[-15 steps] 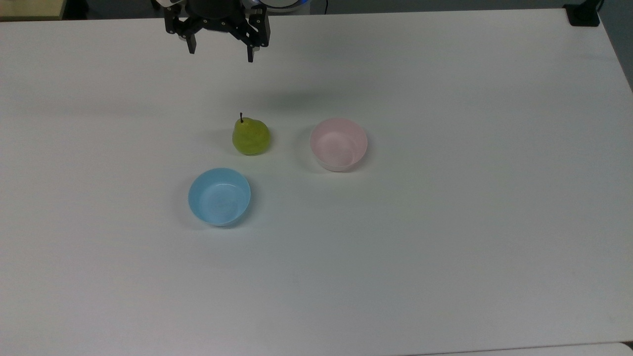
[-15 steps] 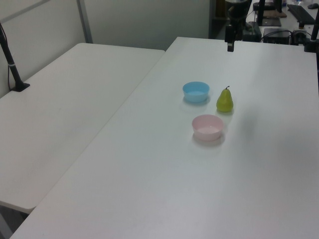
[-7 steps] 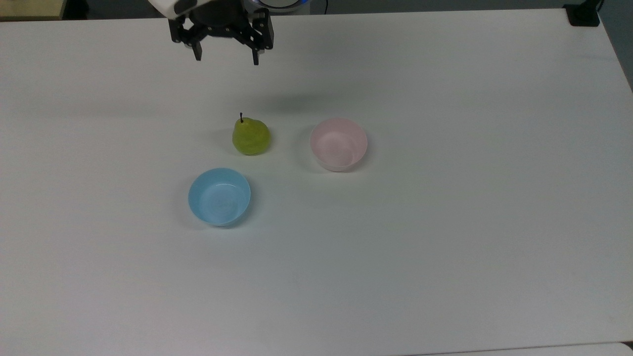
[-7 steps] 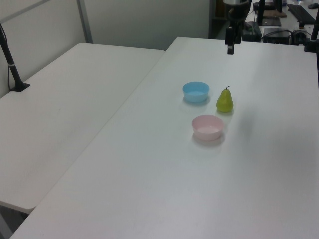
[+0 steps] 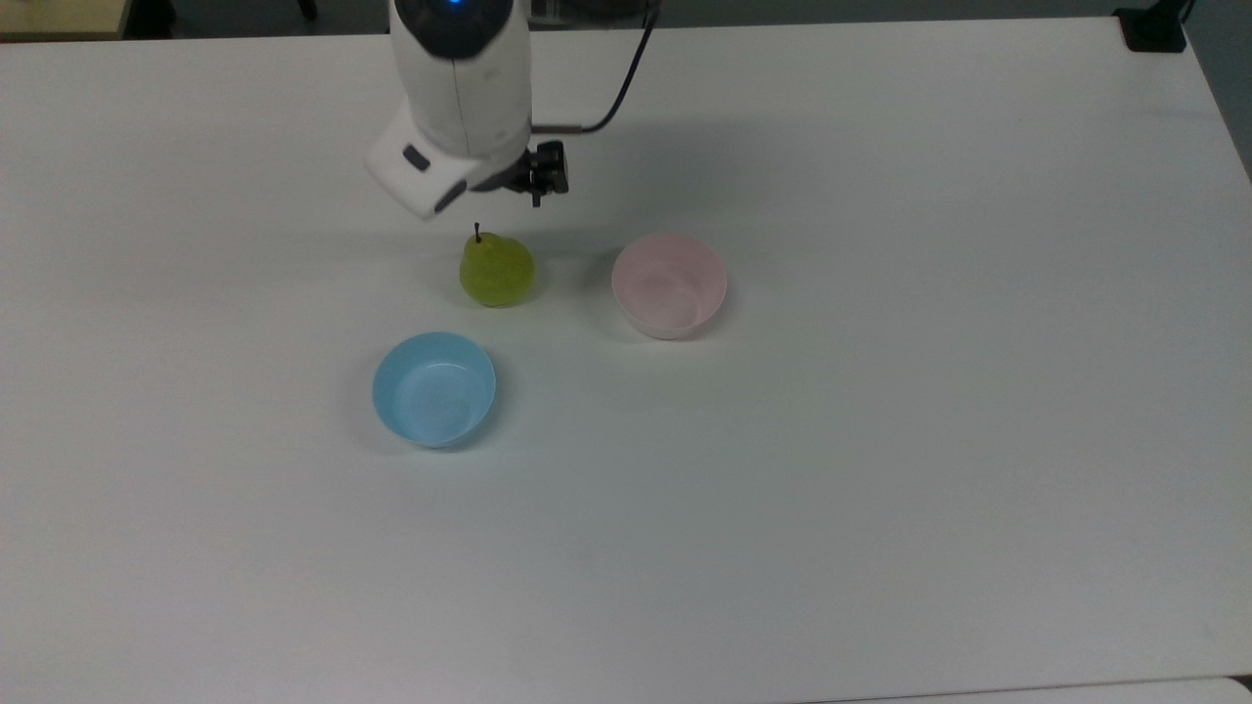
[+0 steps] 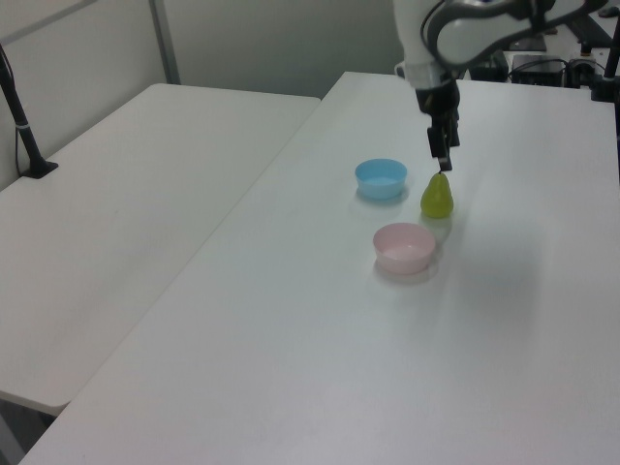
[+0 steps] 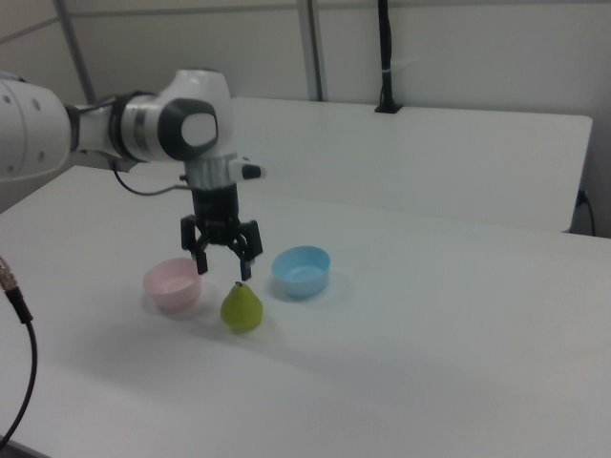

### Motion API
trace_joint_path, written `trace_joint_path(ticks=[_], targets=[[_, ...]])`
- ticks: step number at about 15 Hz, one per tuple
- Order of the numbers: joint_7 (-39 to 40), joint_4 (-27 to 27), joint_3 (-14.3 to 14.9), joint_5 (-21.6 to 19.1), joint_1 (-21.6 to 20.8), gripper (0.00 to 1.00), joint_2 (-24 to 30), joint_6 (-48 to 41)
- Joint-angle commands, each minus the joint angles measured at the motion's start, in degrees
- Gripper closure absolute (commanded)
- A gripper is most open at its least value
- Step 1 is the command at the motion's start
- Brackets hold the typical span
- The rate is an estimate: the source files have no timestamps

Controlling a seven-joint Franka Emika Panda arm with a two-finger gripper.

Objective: Place the pear in the bowl
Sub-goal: 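Lower the open gripper down onto the green pear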

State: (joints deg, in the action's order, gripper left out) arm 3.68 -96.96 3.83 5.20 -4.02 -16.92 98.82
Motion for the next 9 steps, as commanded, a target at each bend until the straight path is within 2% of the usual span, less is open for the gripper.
trace_joint_path(ticks=[1,8,9], targets=[[1.34,-0.95,1.80,1.22,-2.05,0.00,-3.11,5.75],[0.28,-2.45,1.71,3.06,-3.72,0.00,-7.95,10.24],[0.28,-2.45,1.80,3.15,-3.72,0.10,-7.95,10.34]])
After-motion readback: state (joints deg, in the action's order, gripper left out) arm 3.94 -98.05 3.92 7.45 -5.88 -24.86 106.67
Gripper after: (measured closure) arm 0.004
